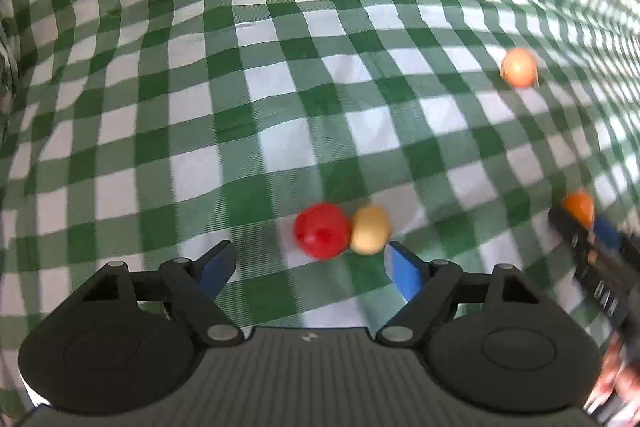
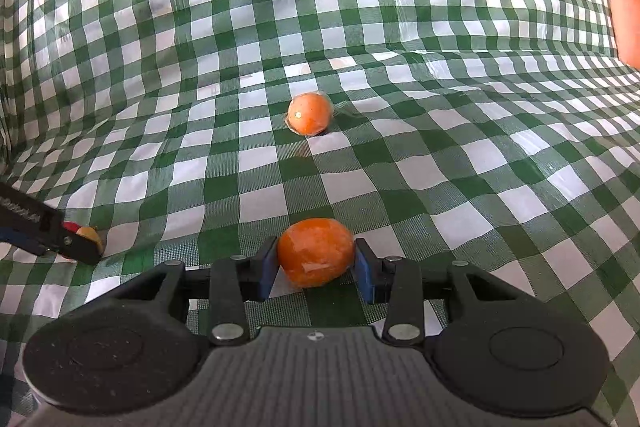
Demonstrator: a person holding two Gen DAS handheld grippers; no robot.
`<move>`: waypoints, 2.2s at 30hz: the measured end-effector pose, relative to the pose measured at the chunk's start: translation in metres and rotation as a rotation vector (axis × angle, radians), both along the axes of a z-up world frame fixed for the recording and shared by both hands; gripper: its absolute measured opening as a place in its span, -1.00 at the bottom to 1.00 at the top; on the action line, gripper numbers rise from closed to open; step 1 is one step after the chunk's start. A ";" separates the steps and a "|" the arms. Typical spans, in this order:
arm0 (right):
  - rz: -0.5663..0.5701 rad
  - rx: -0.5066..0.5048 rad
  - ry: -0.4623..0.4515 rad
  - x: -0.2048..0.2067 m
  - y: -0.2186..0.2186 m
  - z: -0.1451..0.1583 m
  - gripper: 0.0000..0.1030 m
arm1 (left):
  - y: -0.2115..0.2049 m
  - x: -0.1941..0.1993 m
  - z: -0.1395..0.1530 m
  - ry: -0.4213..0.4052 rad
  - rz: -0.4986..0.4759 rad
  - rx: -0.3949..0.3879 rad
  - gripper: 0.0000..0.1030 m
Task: Organize fruits
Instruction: 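Grasp the red cherry tomato with the left tool while the right tool grasps a tangerine, then carry the tomato and tangerine over the plate and open both tools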
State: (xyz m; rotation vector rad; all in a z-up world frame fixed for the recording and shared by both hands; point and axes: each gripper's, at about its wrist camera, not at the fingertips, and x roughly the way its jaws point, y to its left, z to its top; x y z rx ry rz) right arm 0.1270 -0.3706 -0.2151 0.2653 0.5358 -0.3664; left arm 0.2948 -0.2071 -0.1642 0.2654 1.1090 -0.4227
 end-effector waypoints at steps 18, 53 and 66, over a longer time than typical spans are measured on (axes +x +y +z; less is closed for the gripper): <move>0.021 -0.030 -0.014 0.001 0.000 0.005 -0.18 | -0.019 0.001 -0.001 -0.068 -0.089 0.056 -0.38; 0.508 0.068 0.018 -0.177 0.221 0.155 -0.20 | 0.206 -0.286 0.141 -0.165 0.265 -0.051 -0.38; 0.543 0.038 0.063 -0.185 0.242 0.154 -0.20 | 0.228 -0.278 0.144 -0.177 0.318 -0.088 -0.38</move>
